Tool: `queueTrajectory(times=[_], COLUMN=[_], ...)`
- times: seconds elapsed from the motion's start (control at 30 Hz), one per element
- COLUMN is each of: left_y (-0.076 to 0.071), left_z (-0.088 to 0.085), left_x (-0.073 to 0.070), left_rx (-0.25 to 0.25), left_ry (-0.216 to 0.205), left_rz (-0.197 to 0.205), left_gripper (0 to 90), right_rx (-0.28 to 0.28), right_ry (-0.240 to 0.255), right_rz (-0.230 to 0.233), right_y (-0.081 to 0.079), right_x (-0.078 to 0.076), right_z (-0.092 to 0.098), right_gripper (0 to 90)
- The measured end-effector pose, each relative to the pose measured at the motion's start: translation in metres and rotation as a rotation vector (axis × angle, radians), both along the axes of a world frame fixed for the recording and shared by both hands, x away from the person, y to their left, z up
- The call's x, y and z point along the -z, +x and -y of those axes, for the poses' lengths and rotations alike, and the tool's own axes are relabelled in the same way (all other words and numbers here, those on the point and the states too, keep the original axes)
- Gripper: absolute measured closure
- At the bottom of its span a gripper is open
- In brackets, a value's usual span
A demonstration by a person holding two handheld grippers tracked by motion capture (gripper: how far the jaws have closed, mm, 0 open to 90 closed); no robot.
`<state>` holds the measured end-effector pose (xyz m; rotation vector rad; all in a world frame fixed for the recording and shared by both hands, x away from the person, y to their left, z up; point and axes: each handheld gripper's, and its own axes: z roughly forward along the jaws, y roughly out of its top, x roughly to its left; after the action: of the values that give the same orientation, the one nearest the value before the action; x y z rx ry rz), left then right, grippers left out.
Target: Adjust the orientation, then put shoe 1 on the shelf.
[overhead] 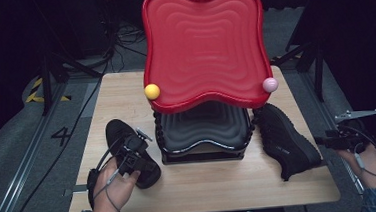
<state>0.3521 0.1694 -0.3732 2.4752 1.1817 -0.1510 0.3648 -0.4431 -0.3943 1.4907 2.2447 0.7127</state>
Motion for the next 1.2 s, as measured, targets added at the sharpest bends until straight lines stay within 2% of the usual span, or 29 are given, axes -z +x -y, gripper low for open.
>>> queueTrajectory(times=[0.07, 0.13, 0.17, 0.2, 0.23, 0.27, 0.33, 0.47, 0.53, 0.87, 0.97, 1.0, 1.2], left_y=[-0.002, -0.005, -0.006, -0.007, -0.007, -0.008, -0.009, -0.010, -0.010, -0.013, -0.012, -0.012, -0.012], left_z=[-0.001, 0.000, -0.001, -0.001, -0.001, -0.002, -0.004, -0.007, -0.008, -0.013, -0.014, -0.014, -0.010], left_x=[-0.008, -0.016, -0.022, -0.025, -0.025, -0.030, -0.039, -0.056, -0.065, -0.108, -0.125, -0.125, -0.152], left_rx=[0.017, 0.025, 0.038, 0.039, 0.039, 0.051, 0.059, 0.070, 0.085, 0.107, 0.129, 0.129, 0.152], left_ry=[0.011, 0.024, 0.029, 0.034, 0.034, 0.031, 0.037, 0.036, 0.048, 0.054, 0.062, 0.062, 0.080], left_rz=[0.008, -0.001, 0.011, 0.003, 0.003, 0.016, 0.005, 0.012, 0.030, 0.044, 0.060, 0.060, 0.088], left_gripper=[86.9, 86.8, 86.8, 86.8, 86.8, 86.8, 86.8, 86.7, 86.7, 86.6, 86.7, 86.7, 86.5], right_rx=[0.006, 0.006, 0.005, 0.003, 0.002, 0.002, 0.003, 0.003, 0.000, -0.007, -0.008, -0.008, -0.006], right_ry=[0.001, 0.002, 0.002, 0.001, 0.001, 0.001, 0.002, 0.002, 0.001, 0.003, 0.003, 0.003, 0.008], right_rz=[-0.002, -0.004, -0.004, -0.002, -0.004, -0.004, -0.003, -0.003, -0.001, -0.007, -0.004, -0.004, -0.006], right_y=[0.000, -0.001, -0.001, -0.001, -0.001, -0.001, -0.001, -0.001, -0.001, -0.002, -0.002, -0.002, -0.003], right_x=[0.000, 0.000, 0.000, 0.000, 0.000, 0.000, 0.000, 0.000, 0.000, 0.001, 0.000, 0.000, 0.000], right_z=[0.000, 0.001, 0.000, 0.000, 0.000, 0.000, 0.000, 0.000, 0.000, -0.001, -0.001, -0.001, -0.001], right_gripper=[43.5, 43.4, 43.4, 43.3, 43.3, 43.3, 43.3, 43.3, 43.2, 43.2, 43.2, 43.2, 43.2])
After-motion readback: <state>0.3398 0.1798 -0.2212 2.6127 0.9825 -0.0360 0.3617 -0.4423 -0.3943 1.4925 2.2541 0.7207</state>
